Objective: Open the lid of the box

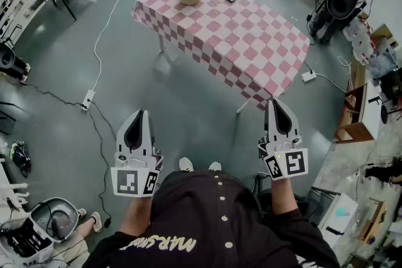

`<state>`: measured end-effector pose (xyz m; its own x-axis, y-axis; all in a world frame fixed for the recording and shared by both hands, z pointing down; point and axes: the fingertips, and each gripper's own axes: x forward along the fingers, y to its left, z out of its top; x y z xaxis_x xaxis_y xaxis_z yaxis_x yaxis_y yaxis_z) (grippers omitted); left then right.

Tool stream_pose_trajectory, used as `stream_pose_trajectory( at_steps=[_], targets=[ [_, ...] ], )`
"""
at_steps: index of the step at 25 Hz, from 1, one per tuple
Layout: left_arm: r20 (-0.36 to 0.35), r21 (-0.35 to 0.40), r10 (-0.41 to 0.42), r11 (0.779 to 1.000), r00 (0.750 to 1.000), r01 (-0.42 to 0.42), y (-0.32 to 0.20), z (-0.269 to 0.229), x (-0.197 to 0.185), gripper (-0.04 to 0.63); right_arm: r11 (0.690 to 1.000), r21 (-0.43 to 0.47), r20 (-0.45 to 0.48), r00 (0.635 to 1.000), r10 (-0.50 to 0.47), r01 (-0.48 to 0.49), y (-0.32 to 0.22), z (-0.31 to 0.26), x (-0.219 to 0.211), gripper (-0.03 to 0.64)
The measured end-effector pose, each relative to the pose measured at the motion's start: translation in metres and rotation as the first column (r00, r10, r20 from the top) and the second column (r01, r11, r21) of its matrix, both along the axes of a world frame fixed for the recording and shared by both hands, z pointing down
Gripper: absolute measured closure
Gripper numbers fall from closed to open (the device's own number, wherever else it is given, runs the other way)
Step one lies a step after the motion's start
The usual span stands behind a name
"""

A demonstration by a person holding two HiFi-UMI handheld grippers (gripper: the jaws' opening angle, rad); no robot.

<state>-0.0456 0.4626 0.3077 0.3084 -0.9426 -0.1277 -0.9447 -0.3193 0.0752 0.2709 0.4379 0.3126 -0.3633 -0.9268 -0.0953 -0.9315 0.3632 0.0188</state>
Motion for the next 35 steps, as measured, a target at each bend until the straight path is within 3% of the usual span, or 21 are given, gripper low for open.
stream_pose_trajectory(
  at_steps=[10,14,19,28,35],
  targets=[
    [0.001,-0.023,-0.008,1.000,1.000,0.008,-0.002,0.004,0.000,0.584,1.000,-0.015,0.021,1.000,-0.009,0.009,0.001,0.004,-0.003,0.626],
    [-0.027,-0.036,-0.010,0.999,1.000,0.009,-0.001,0.005,0.000,0.584,0.997,-0.018,0.076,0.995,-0.070,0.072,0.004,0.003,-0.010,0.615],
    [-0.013,-0.031,-0.014,0.999,1.000,0.014,0.001,0.006,-0.001,0.584,0.998,0.005,0.035,0.998,-0.061,0.061,0.006,0.002,-0.015,0.612],
    [-0.021,-0.030,-0.022,0.999,1.000,0.022,0.001,0.006,-0.016,0.584,0.998,-0.029,0.095,0.994,-0.059,0.062,-0.002,0.005,-0.024,0.348],
    [-0.025,-0.018,-0.018,1.000,1.000,0.017,0.001,0.006,-0.038,0.584,0.998,-0.027,0.068,0.996,-0.058,0.060,-0.004,0.006,-0.045,0.345]
  ],
)
